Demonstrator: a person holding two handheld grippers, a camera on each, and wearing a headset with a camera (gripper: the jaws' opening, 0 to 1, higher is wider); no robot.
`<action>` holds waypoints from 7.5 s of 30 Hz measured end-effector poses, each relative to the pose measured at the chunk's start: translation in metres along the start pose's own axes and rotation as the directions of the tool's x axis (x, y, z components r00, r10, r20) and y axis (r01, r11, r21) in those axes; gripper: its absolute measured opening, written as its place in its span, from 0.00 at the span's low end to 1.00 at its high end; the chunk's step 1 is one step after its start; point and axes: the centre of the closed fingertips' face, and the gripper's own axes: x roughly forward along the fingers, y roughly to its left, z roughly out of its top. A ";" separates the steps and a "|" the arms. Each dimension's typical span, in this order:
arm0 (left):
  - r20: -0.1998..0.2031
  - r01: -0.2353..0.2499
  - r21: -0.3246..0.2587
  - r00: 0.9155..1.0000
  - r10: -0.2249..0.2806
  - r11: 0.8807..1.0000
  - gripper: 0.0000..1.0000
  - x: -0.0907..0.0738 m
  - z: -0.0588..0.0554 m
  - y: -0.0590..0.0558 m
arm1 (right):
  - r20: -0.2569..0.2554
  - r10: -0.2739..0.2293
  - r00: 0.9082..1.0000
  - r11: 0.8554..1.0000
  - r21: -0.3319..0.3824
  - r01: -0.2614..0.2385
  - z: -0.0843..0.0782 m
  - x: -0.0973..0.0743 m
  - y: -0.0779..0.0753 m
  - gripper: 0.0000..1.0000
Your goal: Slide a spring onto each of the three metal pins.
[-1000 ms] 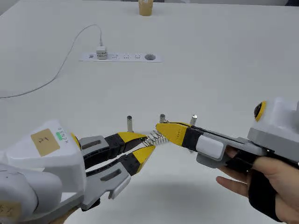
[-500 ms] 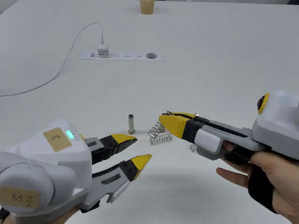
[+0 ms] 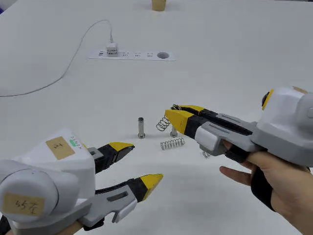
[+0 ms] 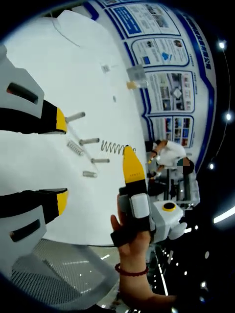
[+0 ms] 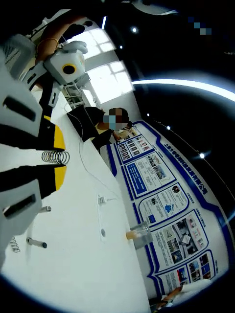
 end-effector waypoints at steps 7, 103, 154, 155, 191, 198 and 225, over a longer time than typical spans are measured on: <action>-0.007 -0.025 -0.026 1.000 0.024 0.999 0.53 0.000 -0.004 0.005 | -0.025 -0.019 1.000 0.993 -0.117 0.016 -0.002 0.016 -0.007 0.11; -0.026 -0.038 -0.051 0.999 0.036 0.998 0.85 0.003 -0.018 0.007 | -0.309 -0.155 0.938 0.921 -0.388 0.024 -0.090 0.090 -0.051 0.12; -0.017 -0.019 0.037 1.000 0.020 0.999 0.80 0.009 0.000 0.006 | -0.241 -0.150 0.959 0.958 -0.274 0.081 -0.030 0.027 -0.033 0.48; -0.017 -0.018 0.042 1.000 0.019 0.999 0.80 0.011 0.001 0.007 | -0.241 -0.153 0.958 0.958 -0.274 0.084 -0.029 0.024 -0.033 0.49; -0.125 0.090 0.196 0.990 -0.066 0.977 0.52 0.073 -0.020 0.026 | -0.256 -0.146 0.956 0.967 -0.240 0.084 -0.034 -0.051 -0.042 0.53; -0.138 0.118 0.188 0.986 -0.092 0.975 0.45 0.089 -0.025 0.028 | -0.270 -0.154 0.950 0.964 -0.252 0.084 -0.040 -0.060 -0.045 0.53; -0.164 0.157 0.165 0.978 -0.130 0.974 0.16 0.117 -0.038 0.032 | -0.299 -0.204 0.932 0.965 -0.222 0.140 -0.059 -0.082 -0.062 0.54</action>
